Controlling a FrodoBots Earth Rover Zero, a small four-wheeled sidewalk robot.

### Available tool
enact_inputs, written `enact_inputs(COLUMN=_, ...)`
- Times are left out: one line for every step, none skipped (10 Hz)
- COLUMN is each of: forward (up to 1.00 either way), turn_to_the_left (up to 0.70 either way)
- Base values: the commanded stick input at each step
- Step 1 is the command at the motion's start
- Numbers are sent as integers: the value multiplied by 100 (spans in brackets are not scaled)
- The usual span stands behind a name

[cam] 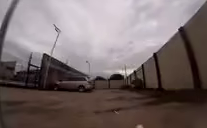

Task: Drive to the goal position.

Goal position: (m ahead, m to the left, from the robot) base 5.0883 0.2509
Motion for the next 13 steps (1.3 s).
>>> enact_inputs(forward=100, turn_to_the_left=0)
enact_inputs(forward=100, turn_to_the_left=0)
enact_inputs(forward=100, turn_to_the_left=0)
enact_inputs(forward=100, turn_to_the_left=0)
enact_inputs(forward=100, turn_to_the_left=0)
enact_inputs(forward=100, turn_to_the_left=0)
enact_inputs(forward=100, turn_to_the_left=0)
enact_inputs(forward=100, turn_to_the_left=0)
enact_inputs(forward=100, turn_to_the_left=0)
enact_inputs(forward=100, turn_to_the_left=0)
enact_inputs(forward=100, turn_to_the_left=0)
enact_inputs(forward=100, turn_to_the_left=0)
enact_inputs(forward=100, turn_to_the_left=0)
